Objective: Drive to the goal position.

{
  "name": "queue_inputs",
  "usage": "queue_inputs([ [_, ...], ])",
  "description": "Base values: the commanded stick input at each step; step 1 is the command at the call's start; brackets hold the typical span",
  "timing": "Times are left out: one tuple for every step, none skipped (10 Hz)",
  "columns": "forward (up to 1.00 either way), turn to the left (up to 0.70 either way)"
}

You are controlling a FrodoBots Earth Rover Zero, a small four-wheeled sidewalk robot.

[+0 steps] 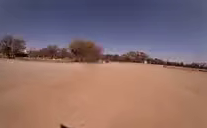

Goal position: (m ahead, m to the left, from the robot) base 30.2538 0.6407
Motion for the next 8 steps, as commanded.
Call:
queue_inputs([
  [1.0,-0.27],
  [1.0,-0.27],
  [1.0,-0.27],
  [1.0,-0.27],
  [1.0,-0.25],
  [1.0,-0.14],
  [1.0,-0.04],
  [1.0,0.0],
])
